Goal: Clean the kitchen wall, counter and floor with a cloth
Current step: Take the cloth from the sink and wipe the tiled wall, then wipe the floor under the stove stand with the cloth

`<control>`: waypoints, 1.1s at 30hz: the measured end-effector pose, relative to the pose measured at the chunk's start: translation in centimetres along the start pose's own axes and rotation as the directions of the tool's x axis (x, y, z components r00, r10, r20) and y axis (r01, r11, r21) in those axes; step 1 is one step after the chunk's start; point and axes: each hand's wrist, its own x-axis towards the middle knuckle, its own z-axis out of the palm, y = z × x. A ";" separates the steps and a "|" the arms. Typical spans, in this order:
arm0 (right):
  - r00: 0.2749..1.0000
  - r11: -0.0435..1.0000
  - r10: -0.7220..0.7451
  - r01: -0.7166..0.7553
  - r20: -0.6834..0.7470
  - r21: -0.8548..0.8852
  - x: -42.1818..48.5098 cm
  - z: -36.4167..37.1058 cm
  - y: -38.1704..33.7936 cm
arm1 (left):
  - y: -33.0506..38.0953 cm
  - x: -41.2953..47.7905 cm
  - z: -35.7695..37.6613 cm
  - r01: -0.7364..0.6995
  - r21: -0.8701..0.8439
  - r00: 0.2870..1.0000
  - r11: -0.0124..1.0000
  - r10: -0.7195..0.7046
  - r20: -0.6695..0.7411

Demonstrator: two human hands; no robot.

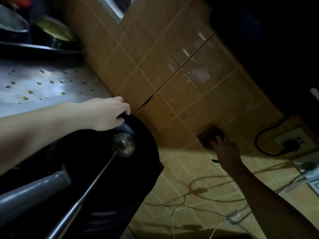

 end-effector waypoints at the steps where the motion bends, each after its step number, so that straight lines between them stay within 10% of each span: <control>1: 0.999 1.000 -0.008 0.007 0.038 0.028 -1.0 -1.0 -0.4 | 0.3 -0.7 -0.7 -0.013 -0.003 1.000 1.000 0.013 0.015; 15: 0.990 0.881 0.131 -0.137 0.044 0.452 -15.4 -6.2 -4.5 | 4.4 -10.3 -7.0 -0.233 -0.004 0.971 0.972 0.233 0.046; 33: 0.965 0.757 0.129 -0.244 0.227 0.606 -37.1 -1.0 -9.3 | 18.6 -13.8 3.0 -0.466 0.059 0.785 0.883 0.382 0.488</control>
